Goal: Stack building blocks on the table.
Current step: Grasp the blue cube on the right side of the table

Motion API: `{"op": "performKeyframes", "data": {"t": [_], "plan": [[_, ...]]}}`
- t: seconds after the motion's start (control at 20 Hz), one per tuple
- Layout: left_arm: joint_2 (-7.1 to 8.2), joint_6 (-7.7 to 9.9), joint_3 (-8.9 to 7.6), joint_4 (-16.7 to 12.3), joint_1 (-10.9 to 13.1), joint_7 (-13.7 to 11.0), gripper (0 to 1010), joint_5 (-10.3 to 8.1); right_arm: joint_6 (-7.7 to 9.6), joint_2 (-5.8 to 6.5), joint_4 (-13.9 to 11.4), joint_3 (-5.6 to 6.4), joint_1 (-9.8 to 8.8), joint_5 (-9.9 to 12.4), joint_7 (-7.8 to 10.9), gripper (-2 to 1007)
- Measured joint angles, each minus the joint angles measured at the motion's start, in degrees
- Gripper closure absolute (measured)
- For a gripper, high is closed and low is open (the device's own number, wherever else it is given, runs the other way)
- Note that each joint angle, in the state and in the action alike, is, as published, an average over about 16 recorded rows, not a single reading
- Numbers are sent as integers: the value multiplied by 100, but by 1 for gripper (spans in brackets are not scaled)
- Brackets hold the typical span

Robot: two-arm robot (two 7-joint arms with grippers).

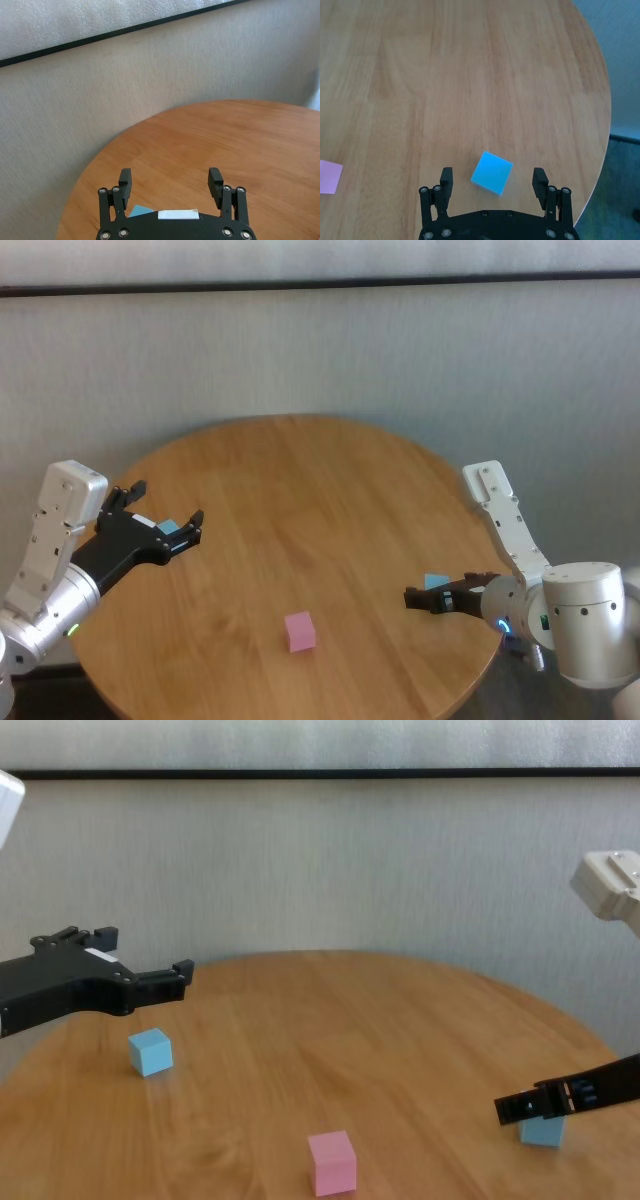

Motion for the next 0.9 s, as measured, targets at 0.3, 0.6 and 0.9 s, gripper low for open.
{"op": "performKeyframes", "data": {"t": [0.3, 0.6, 0.9], "plan": [[0, 0, 0, 0, 0, 0, 10, 0, 144, -122, 58, 35, 40, -69, -56, 0], [0, 0, 0, 0, 0, 0, 10, 0, 246, -243, 151, 81, 92, -146, -114, 0], [0, 0, 0, 0, 0, 0, 10, 0, 309, -359, 235, 153, 134, -185, -152, 0]]}}
